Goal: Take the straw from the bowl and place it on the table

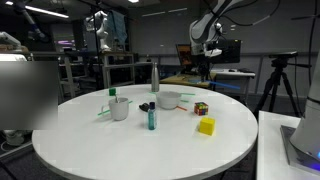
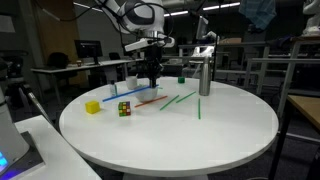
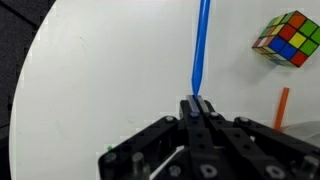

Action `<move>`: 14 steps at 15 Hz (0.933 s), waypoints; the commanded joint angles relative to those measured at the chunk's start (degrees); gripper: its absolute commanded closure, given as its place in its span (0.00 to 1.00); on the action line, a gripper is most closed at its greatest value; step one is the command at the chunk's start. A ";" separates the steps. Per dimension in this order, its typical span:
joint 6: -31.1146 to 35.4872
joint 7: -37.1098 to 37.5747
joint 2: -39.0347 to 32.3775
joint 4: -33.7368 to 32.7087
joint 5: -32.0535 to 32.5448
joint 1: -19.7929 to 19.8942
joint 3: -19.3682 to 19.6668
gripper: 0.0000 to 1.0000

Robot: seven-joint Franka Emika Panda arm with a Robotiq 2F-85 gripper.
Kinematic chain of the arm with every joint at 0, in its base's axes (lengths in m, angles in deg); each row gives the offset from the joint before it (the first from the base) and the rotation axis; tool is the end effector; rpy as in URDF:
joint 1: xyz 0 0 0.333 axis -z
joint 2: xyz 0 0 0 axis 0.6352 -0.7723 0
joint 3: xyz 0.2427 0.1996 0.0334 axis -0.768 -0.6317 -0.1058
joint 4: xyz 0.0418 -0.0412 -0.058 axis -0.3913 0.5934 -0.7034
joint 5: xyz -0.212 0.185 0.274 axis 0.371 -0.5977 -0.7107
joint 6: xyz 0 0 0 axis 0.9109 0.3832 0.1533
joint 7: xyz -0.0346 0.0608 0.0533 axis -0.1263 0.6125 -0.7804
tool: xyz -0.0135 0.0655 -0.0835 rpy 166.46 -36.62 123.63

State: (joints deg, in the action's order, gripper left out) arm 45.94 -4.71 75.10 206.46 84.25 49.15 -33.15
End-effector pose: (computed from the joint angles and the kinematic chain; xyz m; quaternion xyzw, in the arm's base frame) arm 0.4955 -0.2002 0.3047 0.9932 -0.0720 -0.0766 0.0501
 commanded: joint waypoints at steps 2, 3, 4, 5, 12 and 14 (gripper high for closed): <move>-2.72 -3.52 -1.17 -0.75 -2.24 1.38 -0.69 1.00; -2.96 -3.61 -1.70 -0.85 -2.34 1.37 -0.74 1.00; -3.27 -3.69 -2.22 -0.94 -2.37 1.35 -0.78 1.00; -3.72 -3.59 -3.00 -1.05 -2.16 1.22 -0.88 1.00; -3.49 -3.01 -6.51 -2.26 -3.71 1.37 -1.84 1.00; -2.78 -2.19 -7.62 -2.97 -4.16 1.16 -1.96 1.00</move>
State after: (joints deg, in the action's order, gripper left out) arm 43.71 -6.19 69.26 205.92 81.86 49.37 -34.12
